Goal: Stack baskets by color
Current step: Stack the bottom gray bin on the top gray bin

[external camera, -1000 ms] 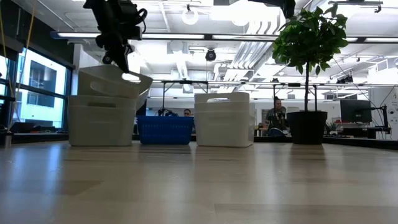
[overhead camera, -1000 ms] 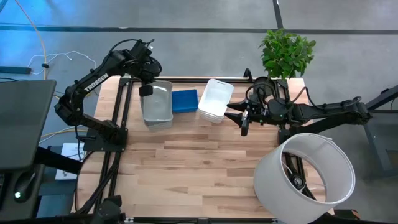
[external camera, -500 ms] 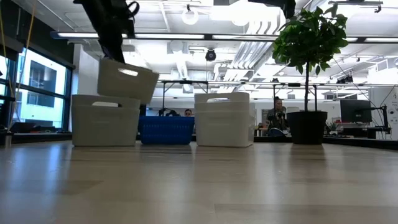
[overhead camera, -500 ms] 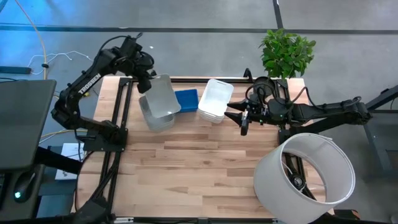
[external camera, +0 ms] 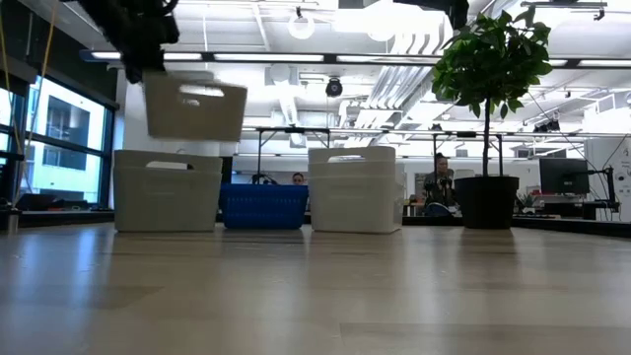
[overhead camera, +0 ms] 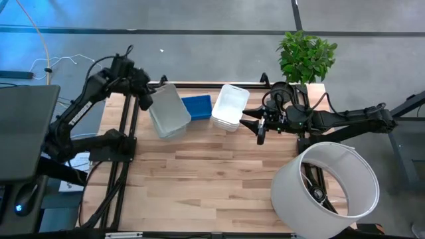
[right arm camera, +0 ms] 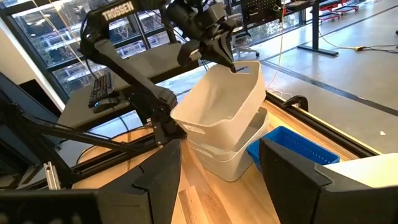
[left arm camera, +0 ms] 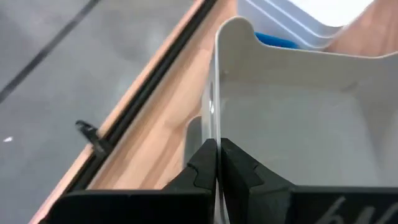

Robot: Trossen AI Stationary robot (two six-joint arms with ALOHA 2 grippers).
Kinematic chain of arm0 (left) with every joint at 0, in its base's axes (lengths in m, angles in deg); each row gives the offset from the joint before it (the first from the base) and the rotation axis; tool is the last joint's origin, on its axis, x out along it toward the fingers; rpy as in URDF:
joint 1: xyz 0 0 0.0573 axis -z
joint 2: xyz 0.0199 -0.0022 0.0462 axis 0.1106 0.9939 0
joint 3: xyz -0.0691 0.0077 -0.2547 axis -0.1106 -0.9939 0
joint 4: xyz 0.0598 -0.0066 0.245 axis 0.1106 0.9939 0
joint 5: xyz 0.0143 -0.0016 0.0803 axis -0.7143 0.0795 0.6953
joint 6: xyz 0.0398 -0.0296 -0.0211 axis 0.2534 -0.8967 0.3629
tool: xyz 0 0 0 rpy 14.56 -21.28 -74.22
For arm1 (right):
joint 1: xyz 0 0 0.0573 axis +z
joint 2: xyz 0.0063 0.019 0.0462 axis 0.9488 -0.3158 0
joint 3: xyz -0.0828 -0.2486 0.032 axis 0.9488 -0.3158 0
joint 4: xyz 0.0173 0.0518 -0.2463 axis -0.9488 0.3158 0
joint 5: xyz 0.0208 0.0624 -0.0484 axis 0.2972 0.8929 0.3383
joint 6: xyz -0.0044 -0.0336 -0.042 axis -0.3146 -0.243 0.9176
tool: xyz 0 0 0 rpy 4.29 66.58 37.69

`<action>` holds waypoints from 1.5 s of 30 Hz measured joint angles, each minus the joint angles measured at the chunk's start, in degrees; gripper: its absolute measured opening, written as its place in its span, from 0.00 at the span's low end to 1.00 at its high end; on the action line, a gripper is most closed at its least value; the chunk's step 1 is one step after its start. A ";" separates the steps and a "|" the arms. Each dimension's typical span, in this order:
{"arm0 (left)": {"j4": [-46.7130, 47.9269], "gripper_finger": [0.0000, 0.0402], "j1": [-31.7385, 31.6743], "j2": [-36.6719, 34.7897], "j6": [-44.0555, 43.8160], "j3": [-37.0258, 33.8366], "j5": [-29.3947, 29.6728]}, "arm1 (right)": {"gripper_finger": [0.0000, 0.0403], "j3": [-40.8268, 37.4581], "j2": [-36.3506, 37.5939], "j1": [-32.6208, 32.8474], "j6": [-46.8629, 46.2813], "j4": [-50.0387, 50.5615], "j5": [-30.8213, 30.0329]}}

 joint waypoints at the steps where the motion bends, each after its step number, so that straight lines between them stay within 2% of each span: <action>1: -0.98 0.00 -0.40 -1.03 0.02 -1.14 -0.17 | 0.50 0.00 0.00 0.00 -0.19 0.00 0.00; 9: -1.68 0.00 -3.40 -1.67 0.72 -3.67 -3.12 | 0.50 0.00 0.00 0.00 -1.32 0.00 0.00; 22: 2.92 0.00 -4.06 -0.88 5.84 -3.67 -3.55 | 0.50 0.00 0.00 0.00 -1.55 0.00 0.11; 34: 3.74 0.00 -1.76 1.24 4.51 -3.67 1.21 | 0.50 0.00 0.00 0.00 -1.42 0.00 -1.27; 45: 1.51 0.00 -1.61 2.55 0.43 -3.67 2.01 | 0.50 0.00 0.00 0.00 -1.44 1.40 -1.27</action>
